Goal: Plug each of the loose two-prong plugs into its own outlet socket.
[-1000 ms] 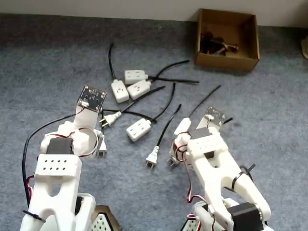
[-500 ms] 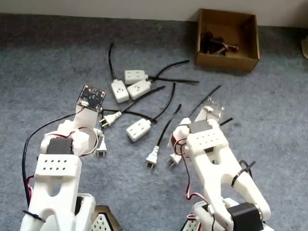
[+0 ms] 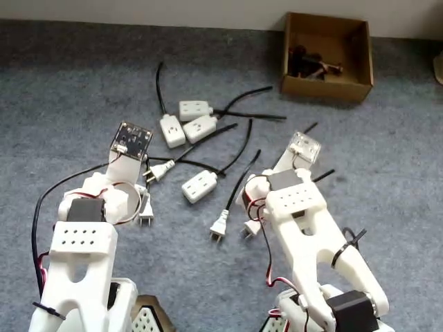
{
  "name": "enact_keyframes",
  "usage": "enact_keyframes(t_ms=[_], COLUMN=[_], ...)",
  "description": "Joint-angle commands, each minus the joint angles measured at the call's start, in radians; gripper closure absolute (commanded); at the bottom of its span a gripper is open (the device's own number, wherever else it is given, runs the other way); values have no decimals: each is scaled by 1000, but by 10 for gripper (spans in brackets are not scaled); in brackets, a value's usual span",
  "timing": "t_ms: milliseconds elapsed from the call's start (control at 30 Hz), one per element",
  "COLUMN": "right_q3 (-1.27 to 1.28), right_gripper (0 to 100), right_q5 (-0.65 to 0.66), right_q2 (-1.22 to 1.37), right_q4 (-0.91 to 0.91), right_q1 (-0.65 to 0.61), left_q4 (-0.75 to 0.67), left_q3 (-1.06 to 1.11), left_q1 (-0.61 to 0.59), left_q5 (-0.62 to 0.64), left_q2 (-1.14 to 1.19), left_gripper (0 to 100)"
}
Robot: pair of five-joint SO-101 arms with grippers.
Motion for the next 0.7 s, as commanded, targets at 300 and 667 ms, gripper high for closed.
enact_keyframes(t_ms=[300,667], right_q3=[38,82], right_gripper=[771,771], right_q5=[-100,-106], right_q2=[-12,-7], right_q4=[-111,-117], right_q1=[-8,-12], left_q4=[-15,-15], left_q3=[-10,-10], left_q1=[-15,-15], left_q5=[12,12], left_q2=[-18,-18], left_gripper=[857,857])
